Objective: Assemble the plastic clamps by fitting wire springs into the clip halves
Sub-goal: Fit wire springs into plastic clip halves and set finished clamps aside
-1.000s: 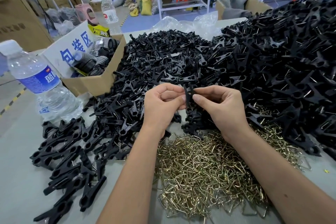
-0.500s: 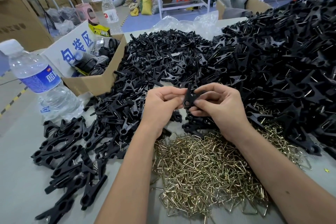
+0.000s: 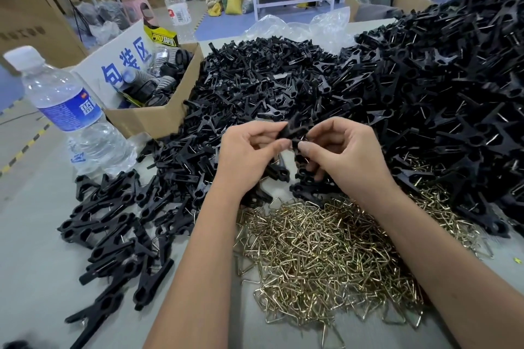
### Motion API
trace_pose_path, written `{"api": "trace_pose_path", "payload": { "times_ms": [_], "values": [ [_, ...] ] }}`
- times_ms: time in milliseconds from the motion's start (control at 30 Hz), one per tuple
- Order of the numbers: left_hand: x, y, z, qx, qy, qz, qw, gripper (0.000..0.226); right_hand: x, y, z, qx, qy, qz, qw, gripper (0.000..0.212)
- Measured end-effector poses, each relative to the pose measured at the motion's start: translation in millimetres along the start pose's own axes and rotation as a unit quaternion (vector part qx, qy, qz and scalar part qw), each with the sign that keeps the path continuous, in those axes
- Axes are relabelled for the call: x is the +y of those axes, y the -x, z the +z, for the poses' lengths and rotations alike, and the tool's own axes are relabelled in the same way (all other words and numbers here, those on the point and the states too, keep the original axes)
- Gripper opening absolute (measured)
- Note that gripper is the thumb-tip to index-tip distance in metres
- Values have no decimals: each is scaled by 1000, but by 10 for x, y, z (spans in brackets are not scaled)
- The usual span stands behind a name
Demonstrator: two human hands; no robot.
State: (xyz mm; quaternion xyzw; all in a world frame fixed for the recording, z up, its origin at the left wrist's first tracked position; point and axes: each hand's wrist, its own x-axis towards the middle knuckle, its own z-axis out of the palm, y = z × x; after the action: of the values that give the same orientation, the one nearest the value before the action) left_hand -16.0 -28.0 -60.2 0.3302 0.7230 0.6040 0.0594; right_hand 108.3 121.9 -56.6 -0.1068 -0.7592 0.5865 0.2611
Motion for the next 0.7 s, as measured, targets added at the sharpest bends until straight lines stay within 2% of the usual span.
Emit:
{"api": "trace_pose_path", "payload": {
  "times_ms": [67,167,233,267,367,433,500,567,633,700],
  "values": [
    [-40,-24,-25,54,15,-9,998,29,-76,-14,26,-80,172,-57,980,6],
    [-79,-43,-53,98,37,-7,994,26,-173,41,215,-245,365,-99,893,7],
    [-90,-42,-52,106,47,-10,993,26,-190,57,336,-285,443,-110,843,12],
    [-89,-42,-47,105,51,-13,993,25,-206,49,361,-292,449,-102,838,10],
    [-86,-42,-45,102,50,-15,993,26,-225,14,322,-309,388,-64,866,15],
    [-91,-50,-58,100,37,-9,994,27,-225,11,249,-280,308,-38,908,19],
    [-105,-59,-65,100,29,-7,995,28,-224,16,134,-235,194,2,952,15],
    [-124,-60,-65,93,19,-10,995,29,-215,24,29,-195,60,48,978,15],
    [-137,-51,-64,80,9,-10,997,32,-183,27,-33,-115,-60,81,988,12],
    [-139,-43,-59,61,11,-11,998,34,-147,33,-46,-25,-154,100,983,8]
  ]
}}
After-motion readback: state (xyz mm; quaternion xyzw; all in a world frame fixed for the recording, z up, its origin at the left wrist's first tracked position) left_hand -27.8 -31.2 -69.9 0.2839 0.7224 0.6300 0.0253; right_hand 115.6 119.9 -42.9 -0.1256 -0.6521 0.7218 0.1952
